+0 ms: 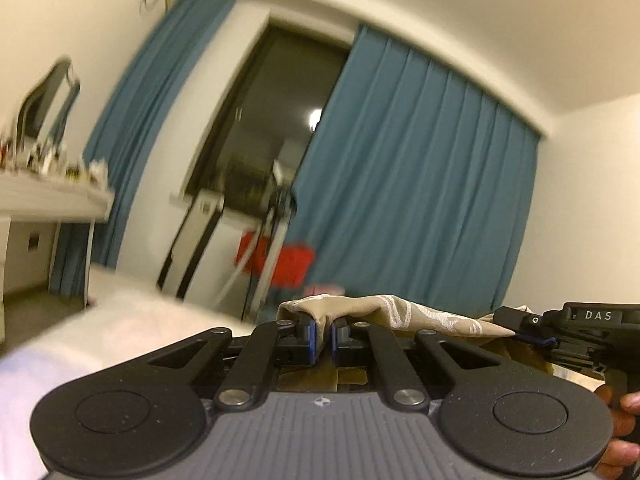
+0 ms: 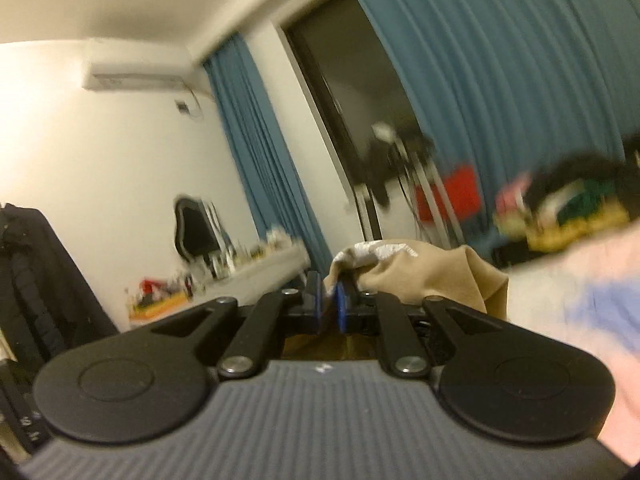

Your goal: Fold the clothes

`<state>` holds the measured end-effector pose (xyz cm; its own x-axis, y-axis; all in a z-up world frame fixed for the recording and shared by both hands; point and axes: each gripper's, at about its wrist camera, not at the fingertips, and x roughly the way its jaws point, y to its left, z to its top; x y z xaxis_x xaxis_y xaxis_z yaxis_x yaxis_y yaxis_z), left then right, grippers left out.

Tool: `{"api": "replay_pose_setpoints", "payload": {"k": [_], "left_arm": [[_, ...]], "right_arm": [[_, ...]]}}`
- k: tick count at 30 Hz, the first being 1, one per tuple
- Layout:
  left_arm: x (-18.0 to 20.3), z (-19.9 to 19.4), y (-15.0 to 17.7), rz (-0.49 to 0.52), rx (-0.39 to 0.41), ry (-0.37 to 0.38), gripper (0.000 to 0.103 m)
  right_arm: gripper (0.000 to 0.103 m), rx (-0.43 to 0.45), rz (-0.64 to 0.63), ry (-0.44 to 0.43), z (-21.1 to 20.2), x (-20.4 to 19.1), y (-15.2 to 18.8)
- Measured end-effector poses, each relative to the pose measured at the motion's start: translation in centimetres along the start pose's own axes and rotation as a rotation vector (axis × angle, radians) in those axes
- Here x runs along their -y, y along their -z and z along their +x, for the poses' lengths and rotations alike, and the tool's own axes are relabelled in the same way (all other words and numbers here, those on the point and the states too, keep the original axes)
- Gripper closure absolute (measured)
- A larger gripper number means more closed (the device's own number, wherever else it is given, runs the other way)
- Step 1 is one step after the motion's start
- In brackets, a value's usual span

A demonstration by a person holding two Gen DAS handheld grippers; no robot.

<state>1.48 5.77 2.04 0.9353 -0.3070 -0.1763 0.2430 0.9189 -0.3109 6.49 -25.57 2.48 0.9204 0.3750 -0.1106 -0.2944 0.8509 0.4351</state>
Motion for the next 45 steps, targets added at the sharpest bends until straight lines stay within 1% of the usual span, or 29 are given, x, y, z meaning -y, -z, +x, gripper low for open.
{"api": "replay_pose_setpoints", "payload": {"k": [3,4,8,10,12,13,14,15,16,17,18,19,20,21,22,23,24,26,27,28,30,33,34,35,37,39,41,44,45], "left_arm": [[0.4,-1.0,0.2,0.006,-0.037,0.014,0.096],[0.5,-1.3,0.3,0.008,-0.049,0.018,0.095],[0.3,2.4,2.1,0.018,-0.145,-0.015,0.095],[-0.3,3.4,3.2,0.008,-0.173,-0.023,0.095],[-0.7,5.4,3.9,0.006,-0.191,-0.047,0.095],[-1.1,7.1,3.9,0.006,-0.196,-0.063,0.095],[-1.6,8.8,3.8,0.006,-0.201,-0.08,0.094],[-2.0,10.1,3.9,0.002,-0.213,-0.095,0.094],[-2.5,11.4,4.0,-0.003,-0.224,-0.108,0.092],[-3.0,12.7,4.2,-0.008,-0.236,-0.122,0.09],[-3.4,13.7,4.1,-0.013,-0.246,-0.137,0.089],[-3.7,14.6,4.2,-0.02,-0.256,-0.153,0.083],[-4.0,15.2,4.2,-0.026,-0.263,-0.17,0.073],[-4.3,15.2,4.1,-0.031,-0.264,-0.179,0.067],[-4.5,15.0,3.9,-0.04,-0.262,-0.186,0.057],[-4.8,14.8,3.7,-0.051,-0.258,-0.193,0.049],[-5.1,14.3,3.3,-0.066,-0.255,-0.195,0.045],[-5.3,12.7,2.5,-0.087,-0.24,-0.195,0.034],[-5.0,11.7,2.1,-0.087,-0.227,-0.194,0.032],[-4.8,10.7,1.8,-0.084,-0.214,-0.195,0.026],[-4.2,8.4,1.0,-0.07,-0.199,-0.191,0.024],[-2.8,5.9,0.6,0.004,-0.204,-0.181,0.023],[-2.4,5.5,0.6,0.034,-0.208,-0.183,0.022],[-2.0,5.7,0.8,0.065,-0.215,-0.187,0.022],[-1.2,6.1,1.1,0.129,-0.228,-0.196,0.022],[-0.4,6.9,1.7,0.198,-0.244,-0.216,0.023],[0.0,8.2,2.7,0.263,-0.276,-0.238,0.023],[0.3,10.1,4.1,0.342,-0.342,-0.252,0.023],[0.5,10.6,4.6,0.36,-0.35,-0.262,0.023]], "right_arm": [[0.09,-0.142,0.071,0.075,1.9,2.1,1.1],[0.09,-0.173,0.085,0.089,2.6,2.7,1.5],[0.089,-0.271,0.125,0.126,5.4,5.1,3.4],[0.089,-0.321,0.144,0.145,6.7,6.3,4.4],[0.087,-0.356,0.163,0.155,7.9,7.3,5.2],[0.081,-0.355,0.17,0.149,7.6,7.3,5.6],[0.061,-0.347,0.169,0.141,7.6,7.5,5.9],[0.032,-0.337,0.166,0.131,7.7,7.7,5.9],[0.019,-0.325,0.158,0.12,7.6,7.8,6.0],[0.011,-0.314,0.148,0.107,7.6,7.9,6.1],[0.013,-0.311,0.14,0.099,7.7,7.8,6.1],[0.013,-0.311,0.14,0.098,7.7,7.8,6.0],[0.013,-0.311,0.143,0.099,7.7,7.7,6.0],[0.013,-0.307,0.139,0.103,7.6,7.6,5.9],[0.013,-0.302,0.133,0.108,7.4,7.4,5.9],[0.013,-0.296,0.126,0.113,7.1,7.3,5.8],[0.013,-0.289,0.109,0.123,6.8,7.0,5.7],[0.013,-0.282,0.06,0.143,6.2,6.2,5.8],[0.013,-0.287,0.031,0.151,5.8,5.8,6.0],[0.013,-0.291,0.002,0.159,5.5,5.3,6.2],[0.013,-0.299,-0.055,0.175,4.8,4.4,6.6],[0.013,-0.311,-0.142,0.199,3.7,2.9,7.2],[0.013,-0.326,-0.171,0.178,3.8,2.4,7.7],[0.013,-0.346,-0.199,0.144,4.1,1.7,8.3],[0.015,-0.397,-0.253,0.103,5.2,0.6,9.6],[0.037,-0.451,-0.272,0.125,6.4,0.4,10.8],[0.038,-0.49,-0.273,0.155,7.4,0.6,11.6],[0.038,-0.492,-0.245,0.178,7.7,1.3,11.5],[0.038,-0.487,-0.241,0.18,7.6,1.3,11.4]]}}
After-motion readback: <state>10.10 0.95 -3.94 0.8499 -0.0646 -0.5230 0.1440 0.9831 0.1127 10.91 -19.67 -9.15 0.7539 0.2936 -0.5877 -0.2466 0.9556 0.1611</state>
